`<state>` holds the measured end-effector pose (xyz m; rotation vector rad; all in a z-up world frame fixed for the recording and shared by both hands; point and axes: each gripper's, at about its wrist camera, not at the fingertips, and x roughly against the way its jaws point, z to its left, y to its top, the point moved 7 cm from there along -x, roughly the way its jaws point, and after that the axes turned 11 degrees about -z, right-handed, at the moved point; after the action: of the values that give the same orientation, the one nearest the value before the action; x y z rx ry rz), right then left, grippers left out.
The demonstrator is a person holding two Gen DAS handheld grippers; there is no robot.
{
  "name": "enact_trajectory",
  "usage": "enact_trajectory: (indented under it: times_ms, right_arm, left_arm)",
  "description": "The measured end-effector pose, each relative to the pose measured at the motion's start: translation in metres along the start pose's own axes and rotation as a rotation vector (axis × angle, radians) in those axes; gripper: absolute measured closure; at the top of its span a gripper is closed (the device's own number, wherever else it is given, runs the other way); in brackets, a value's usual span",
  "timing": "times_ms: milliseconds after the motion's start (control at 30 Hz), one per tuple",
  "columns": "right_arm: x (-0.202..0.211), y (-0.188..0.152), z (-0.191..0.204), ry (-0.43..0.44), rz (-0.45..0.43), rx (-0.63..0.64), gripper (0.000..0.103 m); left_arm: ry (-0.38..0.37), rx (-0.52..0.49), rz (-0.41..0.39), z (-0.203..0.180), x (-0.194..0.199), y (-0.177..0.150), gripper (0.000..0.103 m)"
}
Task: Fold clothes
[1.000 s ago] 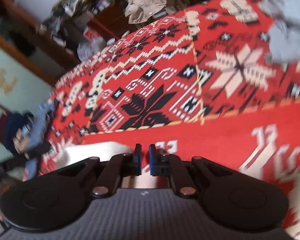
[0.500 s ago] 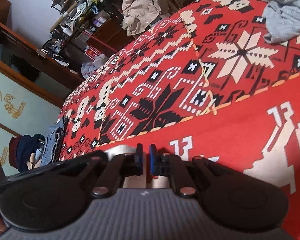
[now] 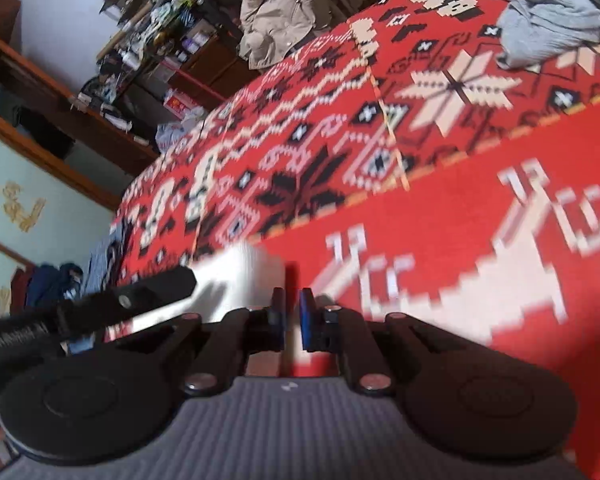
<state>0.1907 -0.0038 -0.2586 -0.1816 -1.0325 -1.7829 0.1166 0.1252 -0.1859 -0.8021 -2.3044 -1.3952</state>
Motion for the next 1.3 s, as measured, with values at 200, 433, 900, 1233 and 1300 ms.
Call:
enact_trajectory:
  times_ms: [200, 433, 900, 1233, 1300]
  right_arm:
    - [0.034, -0.032, 0.013, 0.041, 0.034, 0.077, 0.093]
    - [0.062, -0.056, 0.023, 0.048, 0.028, 0.135, 0.093]
    - [0.085, -0.067, 0.015, 0.07, 0.009, 0.018, 0.093]
    - [0.117, -0.108, 0.009, 0.09, 0.05, -0.023, 0.094]
    - [0.119, -0.113, 0.011, 0.09, 0.063, -0.011, 0.094]
  left_arm:
    - [-0.04, -0.012, 0.075, -0.012, 0.018, -0.036, 0.097]
    - [-0.058, 0.043, 0.076, -0.01, 0.034, -0.055, 0.097]
    - [-0.049, -0.074, 0.159, -0.029, 0.049, -0.079, 0.097]
    - [-0.063, -0.115, 0.223, -0.037, 0.063, -0.101, 0.097]
    - [-0.062, -0.115, 0.225, -0.037, 0.065, -0.103, 0.097]
